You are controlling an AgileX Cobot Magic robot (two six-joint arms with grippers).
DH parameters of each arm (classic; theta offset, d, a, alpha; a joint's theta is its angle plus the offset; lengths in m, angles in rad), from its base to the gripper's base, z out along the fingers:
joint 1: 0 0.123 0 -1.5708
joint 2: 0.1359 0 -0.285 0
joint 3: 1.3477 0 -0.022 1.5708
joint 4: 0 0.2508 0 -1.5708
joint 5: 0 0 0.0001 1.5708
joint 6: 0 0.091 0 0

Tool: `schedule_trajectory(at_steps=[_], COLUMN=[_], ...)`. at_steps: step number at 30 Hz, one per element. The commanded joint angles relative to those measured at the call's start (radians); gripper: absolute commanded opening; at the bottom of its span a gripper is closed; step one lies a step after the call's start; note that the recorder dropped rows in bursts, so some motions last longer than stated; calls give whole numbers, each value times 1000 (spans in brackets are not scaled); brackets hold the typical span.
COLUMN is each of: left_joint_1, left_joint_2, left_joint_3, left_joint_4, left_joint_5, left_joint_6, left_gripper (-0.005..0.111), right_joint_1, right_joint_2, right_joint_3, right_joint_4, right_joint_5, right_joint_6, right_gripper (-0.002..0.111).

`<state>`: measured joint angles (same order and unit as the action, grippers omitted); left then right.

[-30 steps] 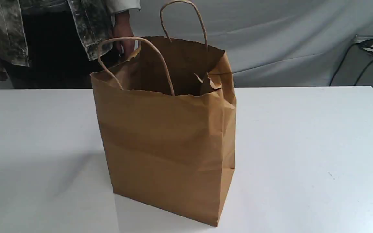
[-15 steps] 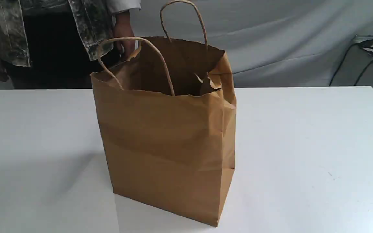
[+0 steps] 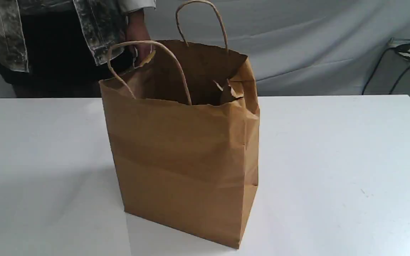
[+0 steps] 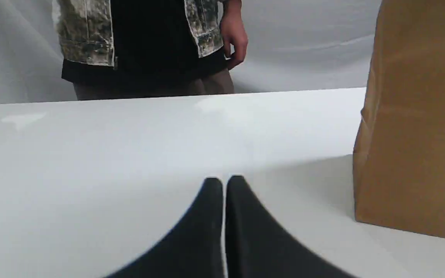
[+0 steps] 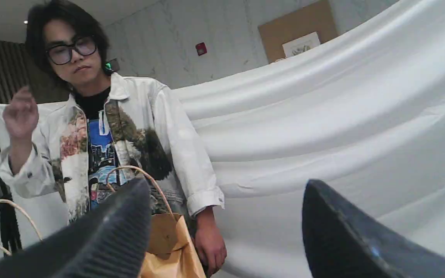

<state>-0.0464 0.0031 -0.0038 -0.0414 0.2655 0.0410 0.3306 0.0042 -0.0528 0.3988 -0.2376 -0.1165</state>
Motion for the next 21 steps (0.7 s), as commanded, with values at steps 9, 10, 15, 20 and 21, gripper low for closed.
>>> schedule_trajectory(at_steps=[9, 10, 15, 20, 21], left_joint_1=[-4, -4, -4, -4, -4], left_joint_2=[-3, -3, -3, -3, -3], left_joint_3=[4, 4, 4, 4, 4], left_joint_4=[-8, -8, -8, -8, -8], left_joint_5=[0, 0, 0, 0, 0], left_joint_6=[-11, -11, -11, -11, -11], left_gripper=[0, 0, 0, 0, 0], right_joint_1=[-3, -3, -3, -3, -3], right_joint_2=[-4, -4, -4, -4, -4], right_joint_3=[6, 6, 6, 6, 6], right_joint_4=[-3, -3, -3, -3, -3], right_joint_5=[-5, -5, -5, -5, -5], right_joint_6=[-1, -1, -3, -3, -3], right_gripper=[57, 57, 57, 57, 57])
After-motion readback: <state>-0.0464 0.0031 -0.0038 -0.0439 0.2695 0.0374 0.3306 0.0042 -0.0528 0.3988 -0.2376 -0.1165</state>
